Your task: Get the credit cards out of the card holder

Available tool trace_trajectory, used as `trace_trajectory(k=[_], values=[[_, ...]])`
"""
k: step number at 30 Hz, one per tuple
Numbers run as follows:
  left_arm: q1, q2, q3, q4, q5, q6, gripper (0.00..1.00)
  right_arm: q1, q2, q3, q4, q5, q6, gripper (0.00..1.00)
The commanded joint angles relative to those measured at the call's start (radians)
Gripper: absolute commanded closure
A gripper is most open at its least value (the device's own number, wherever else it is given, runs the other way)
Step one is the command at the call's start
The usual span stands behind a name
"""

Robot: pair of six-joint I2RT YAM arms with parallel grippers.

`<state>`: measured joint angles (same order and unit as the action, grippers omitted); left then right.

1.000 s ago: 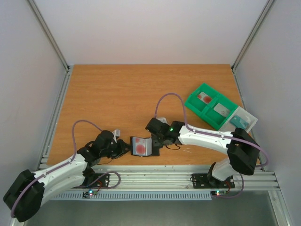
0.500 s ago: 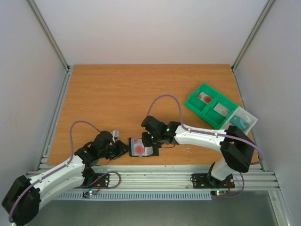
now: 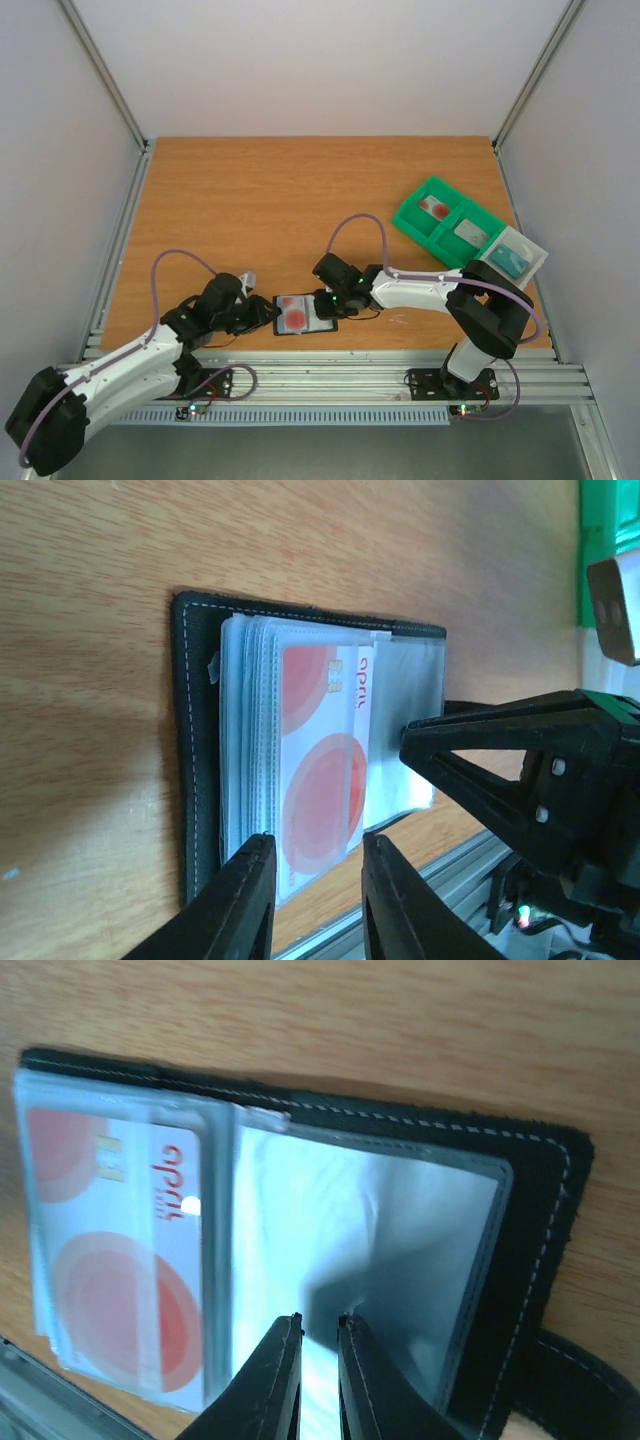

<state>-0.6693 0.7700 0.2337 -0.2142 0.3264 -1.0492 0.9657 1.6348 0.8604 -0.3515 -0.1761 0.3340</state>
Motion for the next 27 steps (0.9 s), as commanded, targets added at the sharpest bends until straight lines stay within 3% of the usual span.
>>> trace_trajectory(k=[1,11,17,27], values=[[-0.002,0.093,0.035,0.126,0.056,0.070,0.77,-0.014,-0.019,-0.064,0.134,-0.086,-0.008,0.87],[-0.003,0.276,0.021,0.254,0.026,0.121,0.92,-0.062,-0.046,-0.151,0.229,-0.165,0.007,0.85],[-0.002,0.296,-0.001,0.245,0.009,0.123,0.95,-0.066,-0.096,-0.169,0.287,-0.198,0.035,0.83],[-0.001,0.317,-0.006,0.227,0.009,0.138,1.00,-0.065,-0.024,-0.166,0.420,-0.277,0.103,0.82]])
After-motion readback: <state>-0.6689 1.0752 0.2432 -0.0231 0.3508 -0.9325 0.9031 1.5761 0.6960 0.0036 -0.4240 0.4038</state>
